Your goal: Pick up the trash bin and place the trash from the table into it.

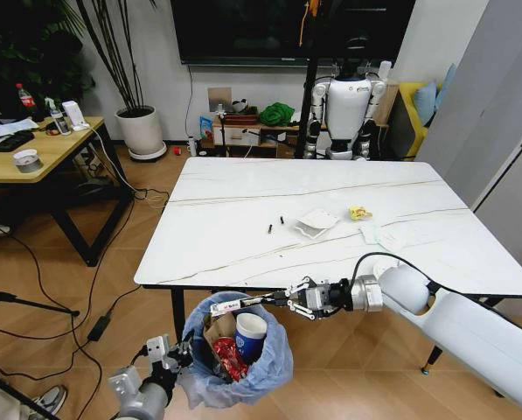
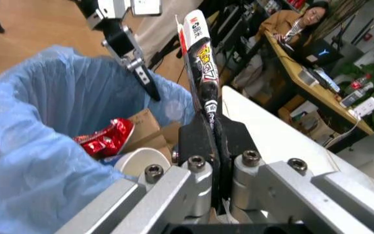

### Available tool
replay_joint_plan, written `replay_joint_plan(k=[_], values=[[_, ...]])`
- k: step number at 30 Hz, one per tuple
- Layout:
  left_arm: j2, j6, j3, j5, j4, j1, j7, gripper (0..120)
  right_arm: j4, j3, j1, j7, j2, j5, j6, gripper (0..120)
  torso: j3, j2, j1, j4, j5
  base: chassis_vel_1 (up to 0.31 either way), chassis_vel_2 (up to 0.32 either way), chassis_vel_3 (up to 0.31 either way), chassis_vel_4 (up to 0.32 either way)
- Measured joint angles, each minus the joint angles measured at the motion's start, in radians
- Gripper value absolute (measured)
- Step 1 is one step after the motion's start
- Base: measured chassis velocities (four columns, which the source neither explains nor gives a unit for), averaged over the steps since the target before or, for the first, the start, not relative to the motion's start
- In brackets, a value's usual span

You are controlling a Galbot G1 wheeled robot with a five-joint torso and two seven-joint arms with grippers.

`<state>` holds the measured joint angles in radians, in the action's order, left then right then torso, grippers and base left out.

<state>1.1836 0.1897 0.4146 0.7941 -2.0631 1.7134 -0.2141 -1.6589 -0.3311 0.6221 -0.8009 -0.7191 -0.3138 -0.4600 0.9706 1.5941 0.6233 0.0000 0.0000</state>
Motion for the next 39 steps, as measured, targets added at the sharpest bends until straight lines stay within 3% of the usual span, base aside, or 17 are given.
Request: replay_joint_plan(k=[5,11,20,22,32,39], values=[[-0.006,0.000,0.003,0.006,0.000,-0.003,-0.003,0,0.022,0.003,0.004,-0.007,0.001,0.013,-0.015,0,0.000,0.000,0.000,0.0000,0.0000,0.000,0.000,0.000,0.000],[-0.004,0.000,0.006,0.008,-0.003,-0.004,-0.009,0,0.021,0.015,0.016,-0.021,0.009,0.019,-0.030,9,0.000,0.000,0.000,-0.0001,0.0000,0.000,0.000,0.000,0.000],[0.006,0.001,0.010,0.002,-0.007,-0.004,-0.011,0,0.001,0.028,0.024,-0.030,0.022,0.023,-0.037,46,0.000,0.000,0.000,-0.0001,0.0000,0.000,0.000,0.000,0.000],[0.007,0.001,0.010,0.002,-0.007,-0.005,-0.011,0,0.000,0.029,0.025,-0.031,0.023,0.023,-0.037,48,0.000,0.000,0.000,0.0000,0.0001,0.000,0.000,0.000,0.000],[0.011,0.001,0.016,-0.003,-0.002,-0.015,-0.015,0,-0.018,0.044,0.029,-0.032,0.044,-0.001,-0.033,90,0.000,0.000,0.000,-0.0001,0.0000,0.000,0.000,0.000,0.000],[0.009,0.000,0.019,-0.002,-0.002,-0.017,-0.014,0,0.001,0.075,0.030,-0.032,0.058,-0.015,-0.036,100,0.000,0.000,0.000,0.0000,0.0000,0.000,0.000,0.000,0.000]])
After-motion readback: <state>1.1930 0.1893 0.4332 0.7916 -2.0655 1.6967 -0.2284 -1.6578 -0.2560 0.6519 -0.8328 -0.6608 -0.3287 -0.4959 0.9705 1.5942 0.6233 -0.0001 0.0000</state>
